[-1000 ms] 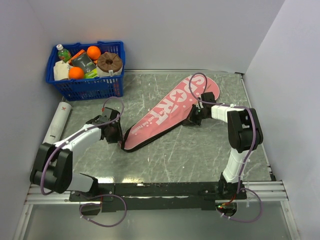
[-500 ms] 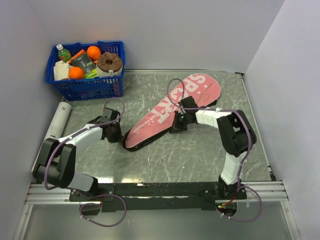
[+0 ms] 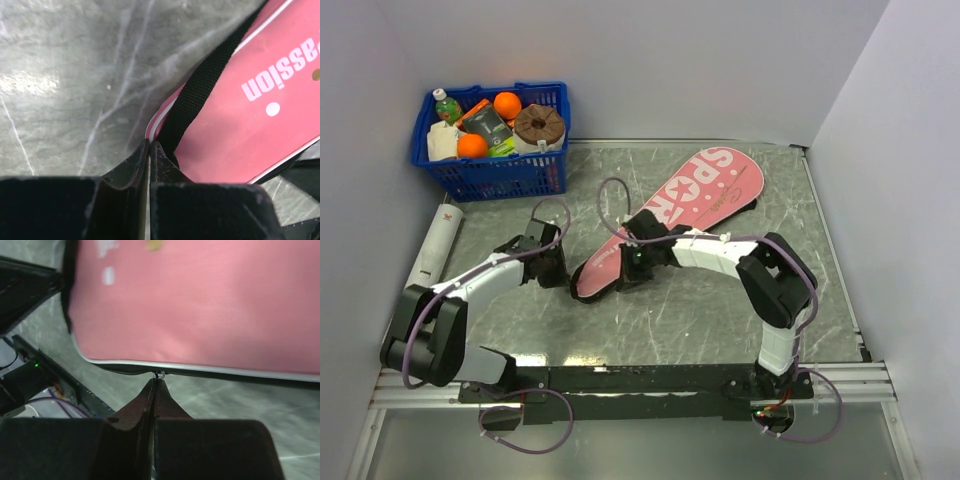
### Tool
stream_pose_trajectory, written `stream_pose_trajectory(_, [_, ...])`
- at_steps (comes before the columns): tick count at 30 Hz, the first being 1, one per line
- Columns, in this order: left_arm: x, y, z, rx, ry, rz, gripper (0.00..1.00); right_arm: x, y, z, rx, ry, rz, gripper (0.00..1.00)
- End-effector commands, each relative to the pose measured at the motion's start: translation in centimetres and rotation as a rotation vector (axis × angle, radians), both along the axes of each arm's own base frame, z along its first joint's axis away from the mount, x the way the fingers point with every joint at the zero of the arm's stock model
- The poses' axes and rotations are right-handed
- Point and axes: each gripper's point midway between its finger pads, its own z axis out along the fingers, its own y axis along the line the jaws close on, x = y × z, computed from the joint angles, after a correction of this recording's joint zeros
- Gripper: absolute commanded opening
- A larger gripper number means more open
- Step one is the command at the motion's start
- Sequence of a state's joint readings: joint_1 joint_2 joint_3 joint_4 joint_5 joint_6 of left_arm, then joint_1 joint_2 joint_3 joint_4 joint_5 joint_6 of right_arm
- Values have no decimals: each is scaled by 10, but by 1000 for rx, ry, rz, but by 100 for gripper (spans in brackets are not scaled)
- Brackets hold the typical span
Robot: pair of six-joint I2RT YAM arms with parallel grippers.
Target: Pack up the badminton gear
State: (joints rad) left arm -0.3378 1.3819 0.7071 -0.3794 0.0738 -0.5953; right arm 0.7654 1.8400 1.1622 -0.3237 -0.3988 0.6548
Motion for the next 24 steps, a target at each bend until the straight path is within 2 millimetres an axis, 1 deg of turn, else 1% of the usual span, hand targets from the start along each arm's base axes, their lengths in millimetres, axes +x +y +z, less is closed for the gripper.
stream_pose_trajectory(1, [7, -21, 23, -86, -82, -44, 6, -16, 50, 39, 97, 1, 71, 0])
stream_pose_trajectory(2, [7, -22, 25, -90, -87, -48, 6, -26, 59, 36, 94, 18, 91, 0])
stream_pose_trajectory(3, [7, -23, 29, -99, -100, -49, 7, -31, 65, 37, 99, 22, 104, 0])
stream_pose_trajectory(4, [5, -25, 30, -105, -104, -58, 7, -32, 73, 41, 113, 21, 114, 0])
stream_pose_trajectory(5, [5, -26, 32, -109, -110, -61, 7, -34, 76, 36, 102, 35, 114, 0])
stream_pose_trajectory(6, [4, -28, 37, -117, -122, -68, 7, -42, 82, 34, 99, 41, 132, 0])
stream_pose_trajectory(7, [4, -29, 38, -122, -127, -77, 7, -44, 88, 36, 105, 41, 140, 0])
stream_pose_trajectory(8, [3, -31, 40, -127, -132, -82, 7, -47, 92, 30, 97, 54, 144, 0])
stream_pose_trajectory(10, [3, -32, 45, -132, -145, -93, 7, -54, 101, 29, 105, 56, 158, 0])
stream_pose_trajectory(11, [2, -34, 46, -137, -147, -105, 7, -54, 107, 28, 120, 59, 158, 0])
stream_pose_trajectory(13, [0, -38, 47, -143, -144, -127, 7, -61, 117, 29, 149, 67, 177, 0])
stream_pose_trajectory(16, [-5, -44, 49, -144, -147, -161, 7, -67, 131, 26, 193, 68, 203, 0])
stream_pose_trajectory(18, [-8, -47, 50, -139, -151, -170, 7, -67, 140, 26, 229, 53, 214, 0])
stream_pose_trajectory(20, [-12, -52, 49, -143, -147, -190, 7, -67, 145, 23, 232, 44, 213, 0])
stream_pose_trajectory(23, [-13, -55, 49, -142, -146, -204, 7, -60, 144, 21, 200, 25, 197, 0])
stream_pose_trajectory(24, [-12, -55, 50, -141, -152, -203, 7, -59, 143, 20, 186, 11, 187, 2])
